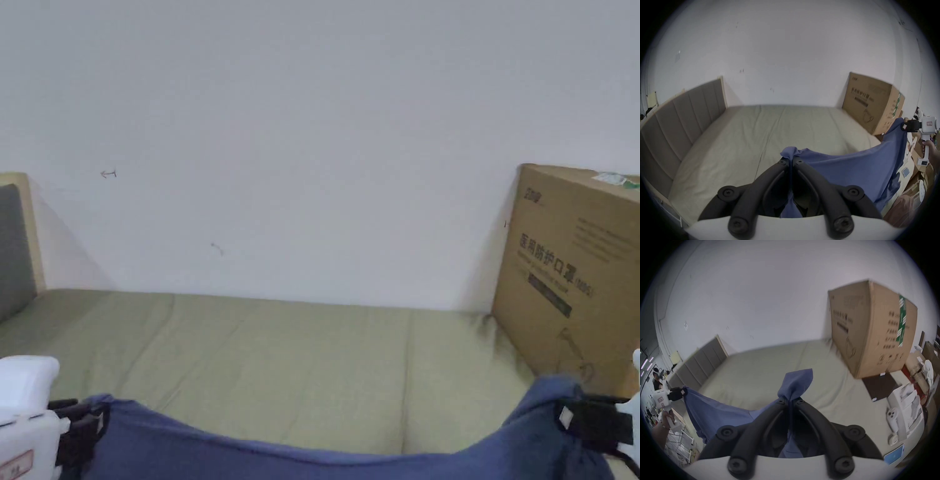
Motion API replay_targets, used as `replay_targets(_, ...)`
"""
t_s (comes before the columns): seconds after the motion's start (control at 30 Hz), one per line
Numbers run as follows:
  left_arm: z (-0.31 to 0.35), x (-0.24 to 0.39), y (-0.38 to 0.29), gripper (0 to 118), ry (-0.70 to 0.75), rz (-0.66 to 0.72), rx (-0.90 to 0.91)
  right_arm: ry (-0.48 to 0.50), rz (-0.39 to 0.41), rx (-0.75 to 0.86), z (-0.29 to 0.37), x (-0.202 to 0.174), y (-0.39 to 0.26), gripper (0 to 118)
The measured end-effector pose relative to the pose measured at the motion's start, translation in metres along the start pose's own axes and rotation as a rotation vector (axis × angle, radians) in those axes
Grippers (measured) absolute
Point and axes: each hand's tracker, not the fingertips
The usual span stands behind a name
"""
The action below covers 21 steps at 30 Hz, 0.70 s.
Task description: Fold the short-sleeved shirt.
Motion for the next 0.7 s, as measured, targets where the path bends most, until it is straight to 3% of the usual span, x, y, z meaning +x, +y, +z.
replay_targets(0.3,0.049,0.019,0.105,2,0.015,-0.044,0.181,-0.042,0.099,0.206,0.087,-0.035,0.116,4)
replay_targets(0.7,-0.003,0.03,0.226,2,0.062,-0.006,0.246,-0.195,0.179,0.342,0.048,-0.066,0.27,4)
